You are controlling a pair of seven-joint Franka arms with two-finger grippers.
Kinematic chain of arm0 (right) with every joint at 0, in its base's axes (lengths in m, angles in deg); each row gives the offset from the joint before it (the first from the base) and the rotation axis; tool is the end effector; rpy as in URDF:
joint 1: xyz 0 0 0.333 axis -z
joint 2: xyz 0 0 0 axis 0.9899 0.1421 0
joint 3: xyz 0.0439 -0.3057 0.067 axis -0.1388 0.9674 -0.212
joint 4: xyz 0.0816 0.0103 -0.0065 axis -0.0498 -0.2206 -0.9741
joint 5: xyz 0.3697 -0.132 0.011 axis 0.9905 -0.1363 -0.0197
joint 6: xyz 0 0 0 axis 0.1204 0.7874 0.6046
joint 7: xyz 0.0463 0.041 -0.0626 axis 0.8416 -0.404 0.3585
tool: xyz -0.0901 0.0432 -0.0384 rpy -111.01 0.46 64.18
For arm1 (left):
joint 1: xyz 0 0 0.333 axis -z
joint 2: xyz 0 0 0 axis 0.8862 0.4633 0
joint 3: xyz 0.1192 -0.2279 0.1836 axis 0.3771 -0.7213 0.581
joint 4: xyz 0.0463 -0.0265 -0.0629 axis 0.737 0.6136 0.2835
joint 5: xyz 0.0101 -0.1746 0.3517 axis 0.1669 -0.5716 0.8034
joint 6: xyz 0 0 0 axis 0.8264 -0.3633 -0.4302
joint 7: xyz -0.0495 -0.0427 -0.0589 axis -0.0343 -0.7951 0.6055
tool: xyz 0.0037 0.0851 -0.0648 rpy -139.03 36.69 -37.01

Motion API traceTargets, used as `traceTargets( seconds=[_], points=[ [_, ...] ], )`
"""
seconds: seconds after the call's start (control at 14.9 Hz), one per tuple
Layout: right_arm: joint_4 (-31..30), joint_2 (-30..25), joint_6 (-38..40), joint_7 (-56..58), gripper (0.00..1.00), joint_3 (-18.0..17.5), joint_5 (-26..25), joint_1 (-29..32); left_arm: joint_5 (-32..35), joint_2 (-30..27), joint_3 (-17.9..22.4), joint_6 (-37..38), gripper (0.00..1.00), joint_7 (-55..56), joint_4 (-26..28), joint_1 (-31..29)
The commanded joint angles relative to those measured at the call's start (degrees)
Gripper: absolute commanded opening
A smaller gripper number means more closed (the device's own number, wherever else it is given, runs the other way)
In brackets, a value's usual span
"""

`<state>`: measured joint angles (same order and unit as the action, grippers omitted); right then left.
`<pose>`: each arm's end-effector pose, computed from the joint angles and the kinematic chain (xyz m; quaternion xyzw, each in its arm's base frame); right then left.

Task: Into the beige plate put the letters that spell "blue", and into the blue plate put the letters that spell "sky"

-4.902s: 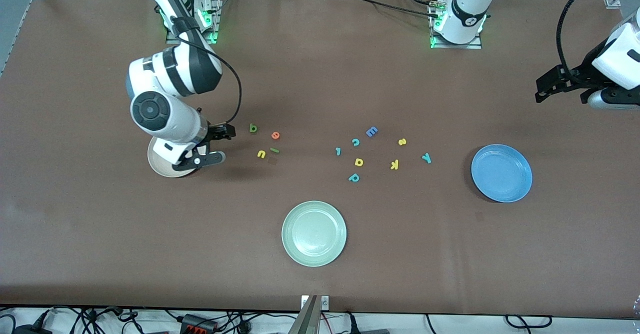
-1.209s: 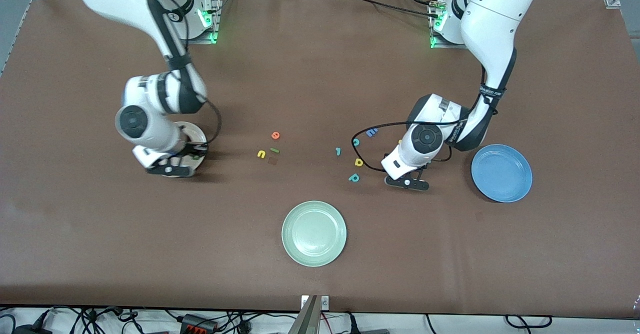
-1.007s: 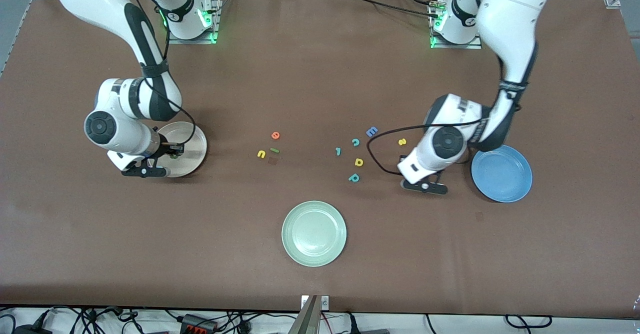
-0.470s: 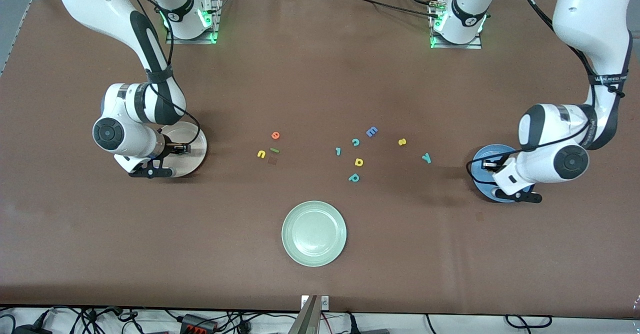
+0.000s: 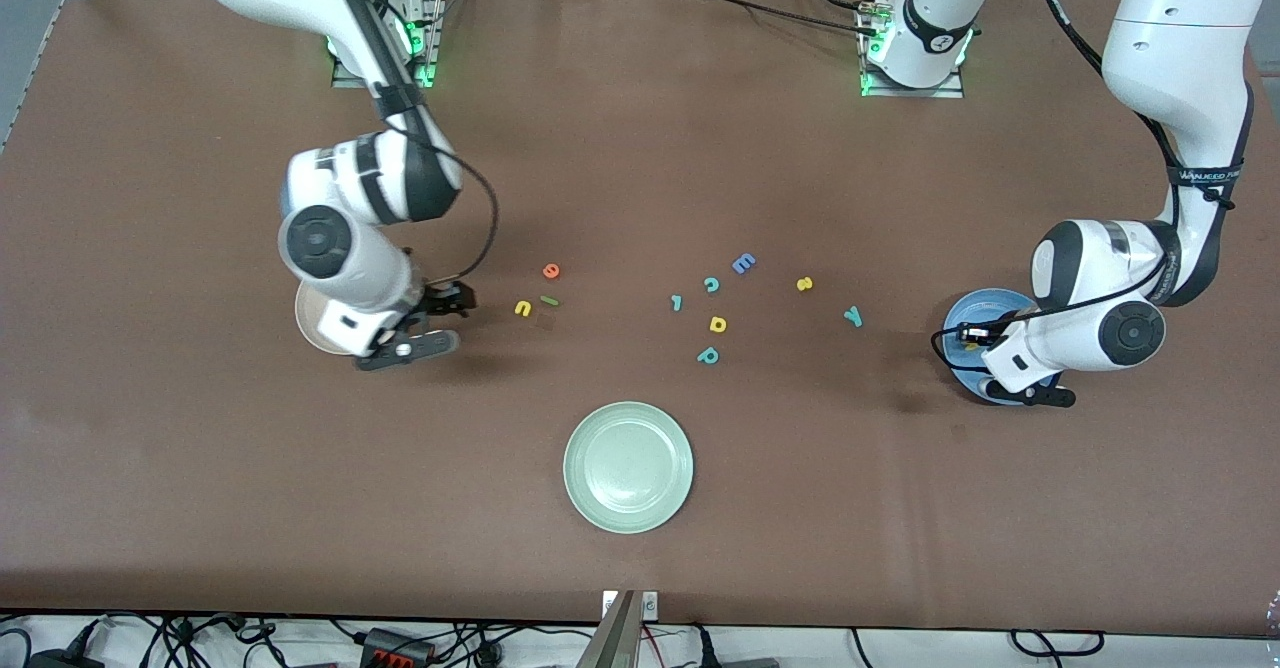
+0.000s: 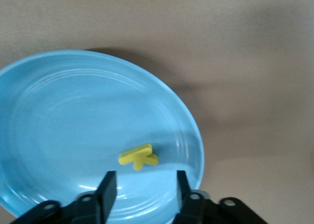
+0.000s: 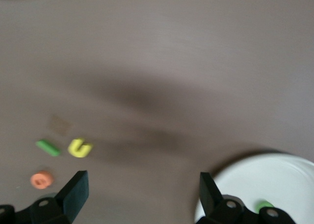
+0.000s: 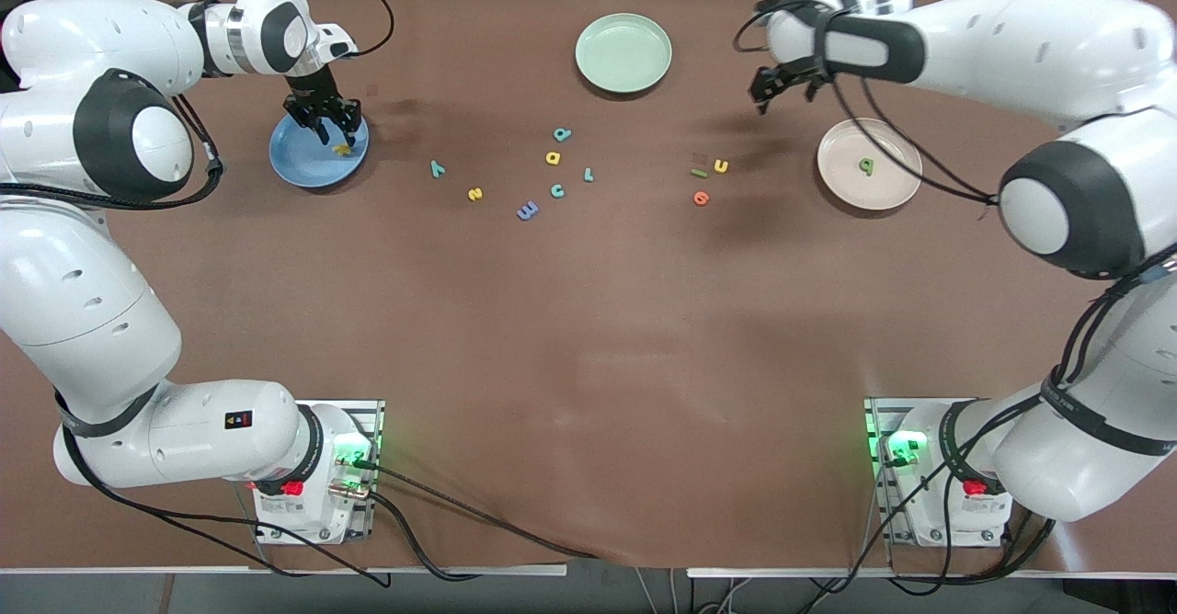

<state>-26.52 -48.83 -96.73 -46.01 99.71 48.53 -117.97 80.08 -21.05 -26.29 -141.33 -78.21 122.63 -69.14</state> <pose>0.5971 0.2593 0.2797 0.9824 0.1832 -0.0352 0.0052 0.6229 0.0169 0.2044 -0.9893 0.0534 0.1359 0.0018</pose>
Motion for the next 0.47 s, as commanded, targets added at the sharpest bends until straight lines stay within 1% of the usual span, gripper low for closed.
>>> traceTargets(
  seconds=[0.0,0.07,0.13,0.2,0.27,0.34,0.4],
  points=[
    [3.4,4.5,-0.9,6.7,1.0,-2.5,0.8,-1.5,1.5,-2.9,-2.5,4.6,1.0,2.6,-0.2,1.4],
    [3.4,4.6,-1.4,6.8,1.0,-4.2,1.0,-1.7,1.5,-3.2,-4.0,5.4,1.0,7.4,-0.2,1.7],
    [3.2,4.9,-1.4,7.1,0.88,-5.2,0.9,-1.9,1.5,-3.1,-5.4,5.7,1.0,13.1,-0.2,1.8],
    [3.1,5.6,-1.4,7.2,0.82,-5.4,0.8,-2.4,1.5,-2.9,-6.6,5.7,1.0,18.2,-0.1,1.8],
    [3.1,6.3,-1.5,7.4,0.73,-5.4,0.3,-3.9,1.3,-2.7,-7.5,5.6,1.0,21.9,0.1,1.8],
    [3.2,7.2,-2.1,8.2,0.61,-5.4,0.1,-5.2,1.1,-2.6,-8.4,5.4,1.0,24.0,0.3,1.8],
    [3.2,8.2,-3.3,8.5,0.59,-5.3,0.0,-6.4,0.7,-2.3,-9.0,5.1,1.0,24.8,0.4,1.7]
  ],
)
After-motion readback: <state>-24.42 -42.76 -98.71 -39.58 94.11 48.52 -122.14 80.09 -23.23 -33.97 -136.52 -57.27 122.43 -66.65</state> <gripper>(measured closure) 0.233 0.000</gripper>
